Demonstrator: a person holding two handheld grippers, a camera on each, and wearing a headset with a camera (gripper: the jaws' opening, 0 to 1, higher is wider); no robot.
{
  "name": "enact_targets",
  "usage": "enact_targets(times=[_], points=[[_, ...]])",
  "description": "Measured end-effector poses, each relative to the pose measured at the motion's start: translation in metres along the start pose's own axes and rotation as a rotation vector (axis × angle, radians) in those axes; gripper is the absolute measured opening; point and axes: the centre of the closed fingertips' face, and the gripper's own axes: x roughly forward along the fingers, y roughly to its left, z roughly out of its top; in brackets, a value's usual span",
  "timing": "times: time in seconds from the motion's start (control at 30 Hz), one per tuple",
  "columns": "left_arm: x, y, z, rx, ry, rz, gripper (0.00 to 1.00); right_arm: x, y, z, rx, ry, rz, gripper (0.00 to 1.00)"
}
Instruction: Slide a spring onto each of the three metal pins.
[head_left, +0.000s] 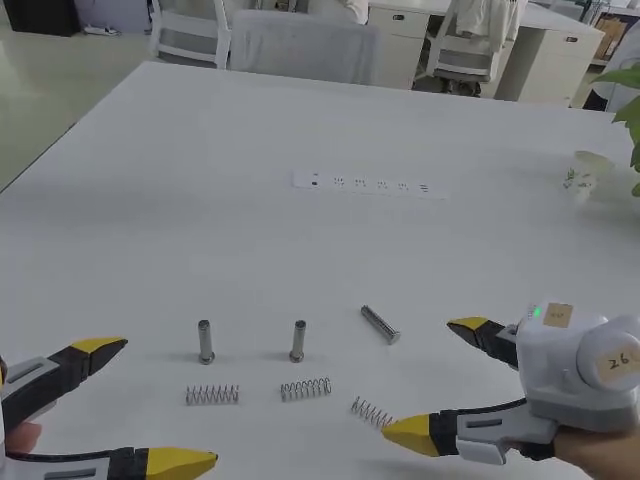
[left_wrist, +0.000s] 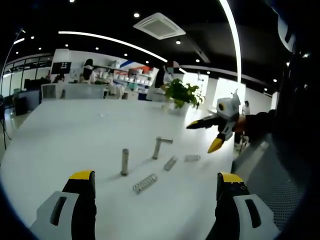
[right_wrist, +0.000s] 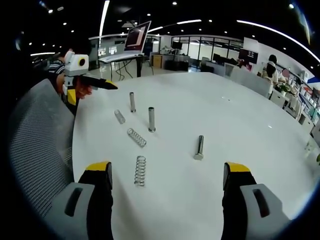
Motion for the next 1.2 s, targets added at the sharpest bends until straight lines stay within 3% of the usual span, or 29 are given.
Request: enact_targets(times=[0.67, 1.2], points=[[0.002, -0.001, -0.001, -0.003, -0.003, -0.005, 0.98, 0.000, -0.001, 0.001, -0.001, 0.002, -0.001, 0.92], [0.002, -0.001, 0.001, -0.002, -0.004, -0.005, 0.98, 0.005, -0.010, 0.017, -0.018, -0.009, -0.006, 0.89]])
